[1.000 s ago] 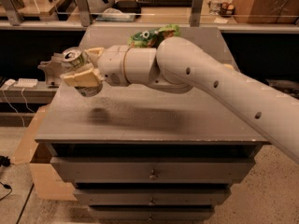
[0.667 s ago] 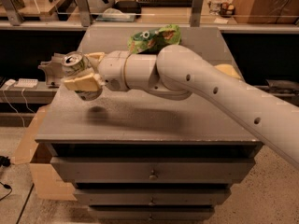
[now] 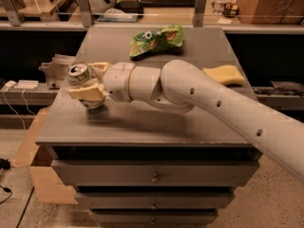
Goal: Place 7up can upright
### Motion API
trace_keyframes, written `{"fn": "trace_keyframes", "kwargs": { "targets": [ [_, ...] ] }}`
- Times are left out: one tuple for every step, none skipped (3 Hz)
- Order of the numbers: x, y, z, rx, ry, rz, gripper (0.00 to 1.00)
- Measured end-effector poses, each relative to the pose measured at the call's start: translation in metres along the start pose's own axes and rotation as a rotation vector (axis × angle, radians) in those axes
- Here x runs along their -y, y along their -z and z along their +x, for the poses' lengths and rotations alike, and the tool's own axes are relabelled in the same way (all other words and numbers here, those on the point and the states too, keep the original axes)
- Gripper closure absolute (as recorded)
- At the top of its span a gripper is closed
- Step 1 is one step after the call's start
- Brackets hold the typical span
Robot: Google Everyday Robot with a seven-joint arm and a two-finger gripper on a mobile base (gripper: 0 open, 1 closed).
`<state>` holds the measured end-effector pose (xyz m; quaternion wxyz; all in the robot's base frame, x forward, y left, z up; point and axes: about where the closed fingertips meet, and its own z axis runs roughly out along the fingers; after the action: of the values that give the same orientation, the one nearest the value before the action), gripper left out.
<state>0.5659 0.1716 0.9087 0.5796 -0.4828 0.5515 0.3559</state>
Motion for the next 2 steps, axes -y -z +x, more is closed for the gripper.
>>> {"fn": "trace_keyframes", "kwargs": {
  "targets": [
    [-0.0006,0.0008,0.0055,0.010,-0.008,0.004,0.83],
    [-0.0017,0.0020,0.0093,0.015,-0.010,0.006,0.59]
  ]
}}
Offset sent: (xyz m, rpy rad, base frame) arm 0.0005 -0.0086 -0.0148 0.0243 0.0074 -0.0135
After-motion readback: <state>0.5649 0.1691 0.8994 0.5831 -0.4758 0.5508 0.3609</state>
